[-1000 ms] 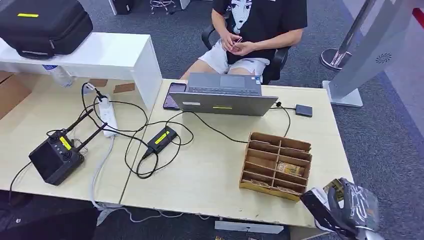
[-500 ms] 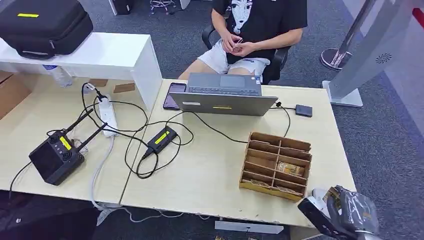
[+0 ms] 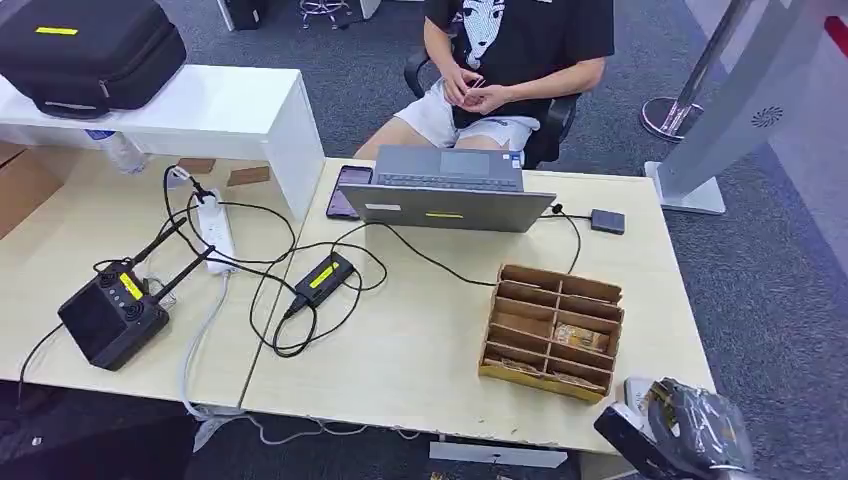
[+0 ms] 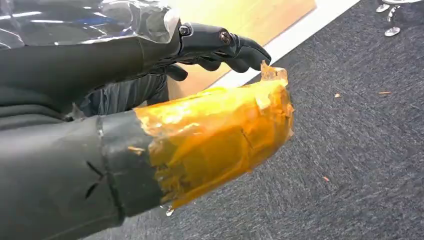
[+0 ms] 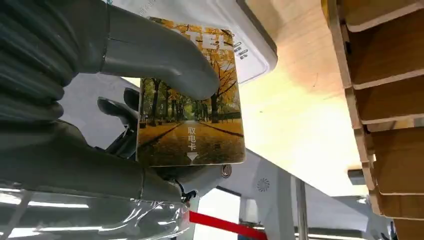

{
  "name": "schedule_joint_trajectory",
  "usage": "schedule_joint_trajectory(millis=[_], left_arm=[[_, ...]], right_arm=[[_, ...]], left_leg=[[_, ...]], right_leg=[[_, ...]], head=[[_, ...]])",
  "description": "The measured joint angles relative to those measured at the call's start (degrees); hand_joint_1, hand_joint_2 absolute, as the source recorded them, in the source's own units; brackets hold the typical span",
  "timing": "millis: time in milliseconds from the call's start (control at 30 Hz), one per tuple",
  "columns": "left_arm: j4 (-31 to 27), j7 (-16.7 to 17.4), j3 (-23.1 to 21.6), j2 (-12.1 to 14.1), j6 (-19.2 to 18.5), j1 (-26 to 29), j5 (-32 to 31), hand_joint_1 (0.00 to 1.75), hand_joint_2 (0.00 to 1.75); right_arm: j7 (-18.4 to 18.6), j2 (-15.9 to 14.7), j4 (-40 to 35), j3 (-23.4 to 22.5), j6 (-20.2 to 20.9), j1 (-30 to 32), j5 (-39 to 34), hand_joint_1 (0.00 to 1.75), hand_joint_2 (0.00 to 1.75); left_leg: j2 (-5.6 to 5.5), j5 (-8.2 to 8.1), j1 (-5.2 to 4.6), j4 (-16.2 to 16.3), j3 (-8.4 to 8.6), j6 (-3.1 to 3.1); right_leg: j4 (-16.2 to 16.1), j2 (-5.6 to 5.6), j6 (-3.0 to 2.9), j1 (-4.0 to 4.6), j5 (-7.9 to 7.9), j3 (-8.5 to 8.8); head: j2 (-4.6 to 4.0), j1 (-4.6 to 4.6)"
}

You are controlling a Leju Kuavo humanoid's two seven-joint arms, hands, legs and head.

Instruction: Pass the card to the sensor for recognition and then transmit it.

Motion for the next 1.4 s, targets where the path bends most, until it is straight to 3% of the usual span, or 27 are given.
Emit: schedule_joint_trajectory(millis=[467,700,867,1033,1133,1233,1400], left_arm=[[0.0,-0.3,0.0,0.0,0.0,0.0,-0.1,0.0,0.0],[0.0,-0.3,0.0,0.0,0.0,0.0,-0.1,0.0,0.0],[0.0,0.0,0.0,0.0,0.0,0.0,-0.1,0.0,0.0],[0.0,0.3,0.0,0.0,0.0,0.0,-0.2,0.0,0.0],[0.0,0.3,0.0,0.0,0.0,0.0,-0.7,0.0,0.0],[0.0,-0.2,0.0,0.0,0.0,0.0,-0.8,0.0,0.0],[0.0,-1.7,0.0,0.0,0.0,-0.1,-1.2,0.0,0.0]], right_arm=[[1.0,-1.5,0.6,1.4,0.2,-0.3,-0.6,1.75,1.75],[0.8,-1.5,0.7,2.1,-4.3,-0.5,1.9,1.75,1.75],[-4.2,-0.1,-1.5,2.1,-13.7,-0.6,-2.3,1.75,1.75],[-11.1,3.0,-4.0,2.1,-18.9,-1.5,-10.9,1.75,1.75],[-16.0,6.6,-4.8,2.2,-21.6,-4.0,-15.0,1.75,1.75],[-17.8,9.0,-4.9,3.7,-20.2,-7.5,-15.1,1.75,1.75],[-16.9,11.2,-2.1,8.3,-14.2,-17.7,-14.8,1.75,1.75]], left_leg=[[0.0,0.0,0.0,0.0,0.01,0.0],[0.0,0.0,0.0,0.0,0.01,0.0],[0.0,0.0,0.0,0.0,0.01,0.0],[0.0,0.0,0.02,0.0,0.0,0.0],[0.09,0.01,0.02,0.0,0.04,-0.01],[0.1,0.03,0.02,0.0,0.05,-0.01],[0.18,0.11,0.02,0.0,0.07,-0.01]], right_leg=[[0.0,0.0,0.0,0.0,0.0,0.02],[0.0,0.0,0.0,0.0,0.01,0.02],[0.0,0.0,0.0,0.01,0.0,0.01],[0.0,0.01,-0.01,0.02,0.0,0.01],[0.0,0.09,-0.02,0.03,0.0,0.0],[0.0,0.1,-0.03,0.03,0.02,0.03],[0.0,0.19,0.03,0.03,0.14,0.07]], head=[[0.0,0.0],[0.0,0.02],[0.0,0.0],[0.0,0.0],[0.0,0.0],[0.0,0.04],[0.0,0.02]])
